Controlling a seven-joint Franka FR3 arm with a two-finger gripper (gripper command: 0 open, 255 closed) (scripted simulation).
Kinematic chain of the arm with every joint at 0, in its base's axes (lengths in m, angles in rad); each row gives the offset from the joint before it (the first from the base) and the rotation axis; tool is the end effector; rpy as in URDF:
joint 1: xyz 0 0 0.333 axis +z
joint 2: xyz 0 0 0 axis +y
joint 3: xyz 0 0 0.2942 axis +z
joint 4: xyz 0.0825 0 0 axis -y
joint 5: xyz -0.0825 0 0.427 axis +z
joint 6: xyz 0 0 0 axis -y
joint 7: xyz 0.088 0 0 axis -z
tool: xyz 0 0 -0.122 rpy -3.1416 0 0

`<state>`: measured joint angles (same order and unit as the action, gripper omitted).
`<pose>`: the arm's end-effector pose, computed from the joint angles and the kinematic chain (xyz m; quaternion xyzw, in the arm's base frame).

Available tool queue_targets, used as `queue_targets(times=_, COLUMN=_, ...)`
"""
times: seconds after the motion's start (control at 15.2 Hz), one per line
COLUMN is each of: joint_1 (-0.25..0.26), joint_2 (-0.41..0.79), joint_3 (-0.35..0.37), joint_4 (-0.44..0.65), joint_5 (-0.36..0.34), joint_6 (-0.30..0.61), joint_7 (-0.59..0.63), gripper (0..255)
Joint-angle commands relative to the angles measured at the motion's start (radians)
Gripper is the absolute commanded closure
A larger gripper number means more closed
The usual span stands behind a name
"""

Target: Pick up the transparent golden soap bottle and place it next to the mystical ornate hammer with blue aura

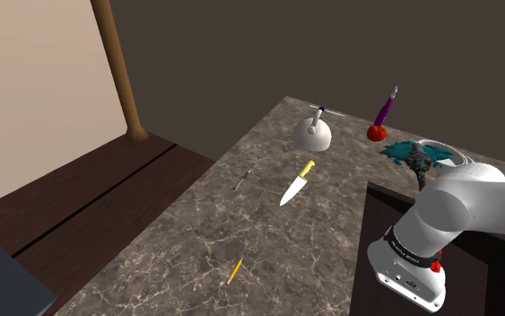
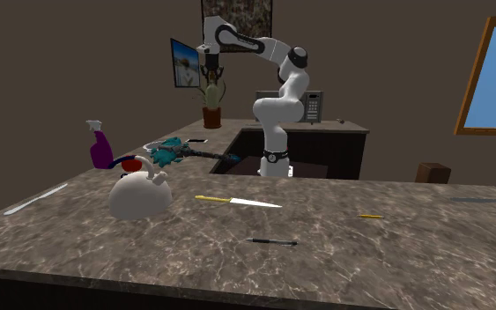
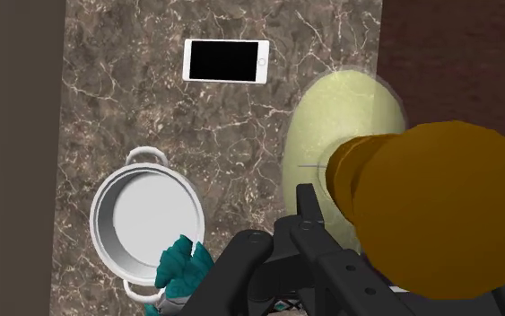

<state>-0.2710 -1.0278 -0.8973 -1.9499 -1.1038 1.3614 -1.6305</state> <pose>-0.1229 -0.4861 0.6094 0.9660 0.2000 -0.1443 0.0776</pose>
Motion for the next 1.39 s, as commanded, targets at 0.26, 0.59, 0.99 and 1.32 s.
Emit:
queue_targets(times=0.26, joint_1=-0.021, joint_2=-0.040, joint_3=-0.026, joint_4=-0.081, joint_5=-0.029, joint_6=0.042, joint_7=0.027, gripper=255)
queue_targets(times=0.59, joint_1=-0.037, joint_2=-0.069, joint_3=-0.055, joint_4=-0.145, joint_5=-0.056, joint_6=0.078, joint_7=0.049, gripper=255)
queue_targets(times=0.99, joint_1=-0.054, joint_2=-0.101, joint_3=-0.094, joint_4=-0.215, joint_5=-0.093, joint_6=0.122, joint_7=0.075, gripper=255)
queue_targets(times=1.32, joint_1=-0.066, joint_2=-0.123, joint_3=-0.131, joint_4=-0.268, joint_5=-0.127, joint_6=0.158, joint_7=0.095, gripper=255)
